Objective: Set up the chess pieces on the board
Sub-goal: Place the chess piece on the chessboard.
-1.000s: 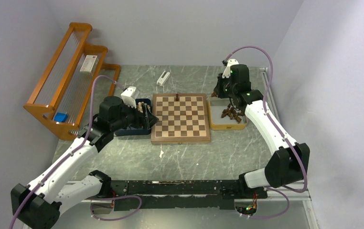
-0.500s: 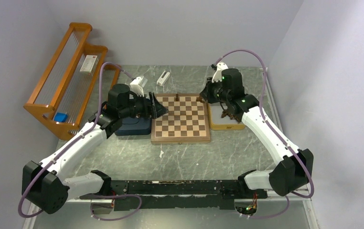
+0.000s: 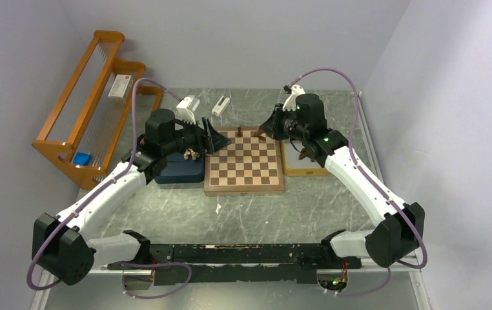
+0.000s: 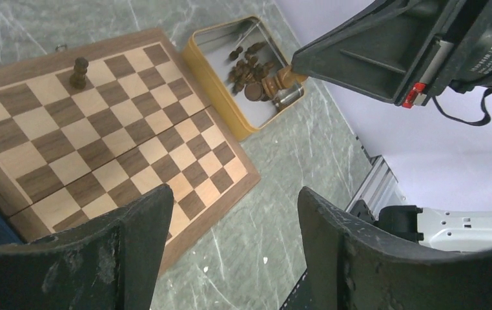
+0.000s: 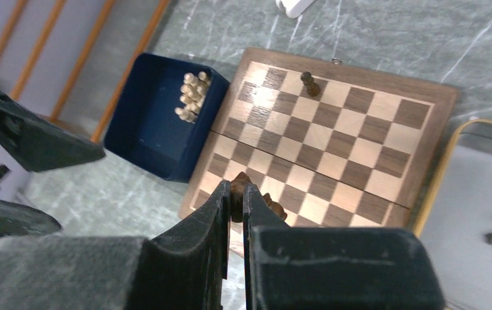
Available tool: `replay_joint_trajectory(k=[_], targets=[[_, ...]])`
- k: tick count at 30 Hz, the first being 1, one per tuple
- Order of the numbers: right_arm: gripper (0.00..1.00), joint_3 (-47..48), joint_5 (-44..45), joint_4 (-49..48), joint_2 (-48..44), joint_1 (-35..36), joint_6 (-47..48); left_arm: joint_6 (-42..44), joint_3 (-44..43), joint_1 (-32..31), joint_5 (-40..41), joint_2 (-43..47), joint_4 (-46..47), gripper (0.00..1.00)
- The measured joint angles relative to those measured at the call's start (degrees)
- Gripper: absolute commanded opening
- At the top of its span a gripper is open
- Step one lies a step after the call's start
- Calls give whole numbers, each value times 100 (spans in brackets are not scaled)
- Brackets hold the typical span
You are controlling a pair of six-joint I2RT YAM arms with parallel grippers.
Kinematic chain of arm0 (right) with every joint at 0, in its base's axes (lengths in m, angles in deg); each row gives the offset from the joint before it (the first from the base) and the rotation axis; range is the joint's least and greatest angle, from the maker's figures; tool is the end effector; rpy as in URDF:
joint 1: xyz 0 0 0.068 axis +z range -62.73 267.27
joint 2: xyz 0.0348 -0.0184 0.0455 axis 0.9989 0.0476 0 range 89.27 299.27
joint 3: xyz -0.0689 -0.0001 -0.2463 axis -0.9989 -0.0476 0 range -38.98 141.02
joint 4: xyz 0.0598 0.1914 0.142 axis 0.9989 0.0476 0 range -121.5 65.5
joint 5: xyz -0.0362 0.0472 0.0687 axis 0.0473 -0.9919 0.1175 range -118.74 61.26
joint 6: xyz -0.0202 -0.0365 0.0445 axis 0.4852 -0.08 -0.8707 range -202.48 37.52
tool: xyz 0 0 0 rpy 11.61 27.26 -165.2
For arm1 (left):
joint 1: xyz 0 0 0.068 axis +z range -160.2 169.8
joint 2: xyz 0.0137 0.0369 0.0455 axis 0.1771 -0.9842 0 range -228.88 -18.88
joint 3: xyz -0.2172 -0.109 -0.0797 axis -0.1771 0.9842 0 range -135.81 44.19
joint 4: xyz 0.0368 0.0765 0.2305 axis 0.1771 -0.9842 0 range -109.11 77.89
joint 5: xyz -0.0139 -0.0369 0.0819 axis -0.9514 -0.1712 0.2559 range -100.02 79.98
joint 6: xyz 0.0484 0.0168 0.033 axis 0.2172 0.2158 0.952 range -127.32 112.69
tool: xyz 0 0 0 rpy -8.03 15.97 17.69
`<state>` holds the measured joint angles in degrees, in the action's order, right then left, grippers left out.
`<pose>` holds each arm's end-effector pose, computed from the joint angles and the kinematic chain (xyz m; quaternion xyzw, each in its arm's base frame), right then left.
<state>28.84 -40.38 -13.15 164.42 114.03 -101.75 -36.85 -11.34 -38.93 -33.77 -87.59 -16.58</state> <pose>0.2617 0.1423 0.3306 -0.1089 0.8369 0.2860 0.4538 0.2337 -0.1490 0.3144 0.1158 0.7908 -0.4263 0.4236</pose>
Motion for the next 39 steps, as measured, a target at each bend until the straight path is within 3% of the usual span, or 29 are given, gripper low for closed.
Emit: replay_joint_trajectory(k=[7,15,24,39], targets=[[0,-315,4,-741,-114,63,-1602,-656,793,0,-9,136,1641,81],[0,-892,85,-1692,-503,74,-3244,-1255,922,-107,-450,-667,3233,87],[0,-892,177,-2068,-693,90,-3845,-1300,905,-542,-516,-1228,3906,86],[0,-1119,157,-2424,-892,133,-4216,-1327,577,-841,26,-1698,5112,70]])
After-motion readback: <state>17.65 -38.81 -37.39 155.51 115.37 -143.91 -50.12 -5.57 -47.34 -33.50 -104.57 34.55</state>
